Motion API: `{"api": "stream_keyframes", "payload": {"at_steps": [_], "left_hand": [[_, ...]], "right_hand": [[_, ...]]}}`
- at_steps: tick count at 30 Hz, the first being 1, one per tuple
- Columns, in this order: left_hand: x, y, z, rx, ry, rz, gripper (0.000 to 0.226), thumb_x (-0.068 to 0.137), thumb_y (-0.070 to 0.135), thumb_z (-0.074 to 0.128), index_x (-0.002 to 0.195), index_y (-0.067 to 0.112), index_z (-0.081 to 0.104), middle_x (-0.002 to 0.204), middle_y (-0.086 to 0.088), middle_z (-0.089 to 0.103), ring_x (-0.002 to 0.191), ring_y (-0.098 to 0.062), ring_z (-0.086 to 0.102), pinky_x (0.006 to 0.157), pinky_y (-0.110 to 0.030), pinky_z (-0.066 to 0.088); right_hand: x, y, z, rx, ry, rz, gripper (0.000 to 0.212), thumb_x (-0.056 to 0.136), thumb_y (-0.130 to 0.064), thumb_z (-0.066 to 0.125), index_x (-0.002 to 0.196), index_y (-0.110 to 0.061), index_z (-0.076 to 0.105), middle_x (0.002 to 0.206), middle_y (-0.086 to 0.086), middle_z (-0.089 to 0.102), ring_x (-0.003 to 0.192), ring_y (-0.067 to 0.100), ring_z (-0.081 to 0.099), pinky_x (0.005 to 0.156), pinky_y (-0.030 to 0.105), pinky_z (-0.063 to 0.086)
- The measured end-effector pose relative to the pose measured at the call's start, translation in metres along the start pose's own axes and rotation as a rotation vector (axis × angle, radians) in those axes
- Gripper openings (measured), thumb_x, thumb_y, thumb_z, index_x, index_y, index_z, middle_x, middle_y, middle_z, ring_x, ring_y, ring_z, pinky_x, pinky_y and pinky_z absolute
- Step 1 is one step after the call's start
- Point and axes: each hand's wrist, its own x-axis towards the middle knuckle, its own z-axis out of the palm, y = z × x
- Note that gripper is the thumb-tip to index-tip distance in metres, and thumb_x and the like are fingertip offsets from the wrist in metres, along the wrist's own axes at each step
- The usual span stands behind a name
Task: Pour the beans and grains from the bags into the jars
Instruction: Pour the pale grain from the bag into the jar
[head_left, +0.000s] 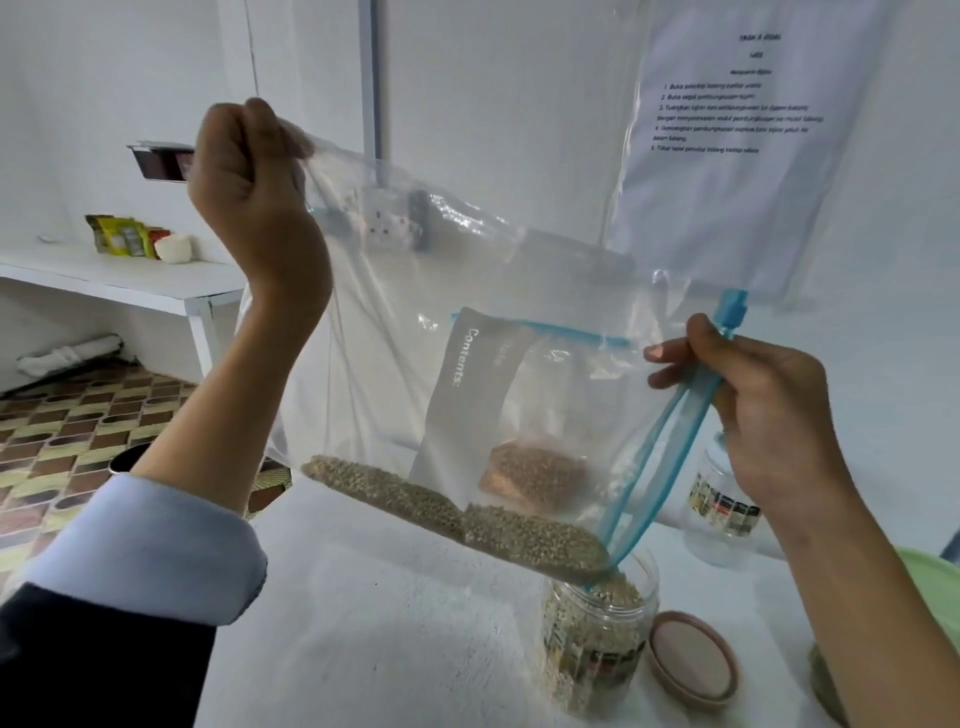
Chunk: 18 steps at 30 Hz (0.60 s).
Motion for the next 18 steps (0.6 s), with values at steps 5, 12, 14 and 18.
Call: {"api": "stream_keyframes", "payload": {"at_steps": [5, 12, 14, 18], "left_hand": [[0.001, -0.001, 0.0, 0.012, 0.0, -0.011, 0.031, 0.095, 0.009, 0.041, 0.066, 0.02, 0.043, 0.051, 0.017, 0.052, 0.045, 0.0, 0.036, 0.047, -0.014, 0.026], [-0.003, -0.005, 0.002, -0.004, 0.001, -0.042, 0.035, 0.095, 0.004, 0.041, 0.064, 0.02, 0.041, 0.051, 0.016, 0.052, 0.046, 0.0, 0.037, 0.048, -0.014, 0.027], [-0.002, -0.005, 0.001, -0.002, 0.0, -0.043, 0.034, 0.095, 0.004, 0.04, 0.065, 0.02, 0.041, 0.051, 0.017, 0.052, 0.046, 0.001, 0.038, 0.048, -0.013, 0.028], [-0.003, -0.005, 0.003, 0.016, 0.001, -0.044, 0.035, 0.095, 0.004, 0.04, 0.065, 0.02, 0.041, 0.049, 0.018, 0.051, 0.045, 0.002, 0.036, 0.048, -0.011, 0.027]], "right_hand": [[0.0, 0.0, -0.001, 0.026, 0.031, -0.005, 0.034, 0.089, -0.029, 0.062, 0.059, -0.025, 0.075, 0.074, 0.0, 0.074, 0.069, 0.019, 0.067, 0.103, 0.045, 0.045], [0.0, 0.005, 0.002, 0.055, 0.055, -0.015, 0.029, 0.084, -0.033, 0.064, 0.059, -0.024, 0.075, 0.072, 0.0, 0.074, 0.07, 0.021, 0.068, 0.102, 0.047, 0.045], [0.001, 0.008, 0.002, 0.067, 0.074, -0.027, 0.028, 0.085, -0.032, 0.065, 0.06, -0.024, 0.076, 0.071, 0.001, 0.074, 0.071, 0.024, 0.067, 0.101, 0.048, 0.045], [0.003, 0.013, 0.0, 0.081, 0.074, -0.024, 0.031, 0.089, -0.027, 0.063, 0.061, -0.022, 0.076, 0.075, 0.001, 0.074, 0.068, 0.021, 0.067, 0.1, 0.047, 0.047]]}}
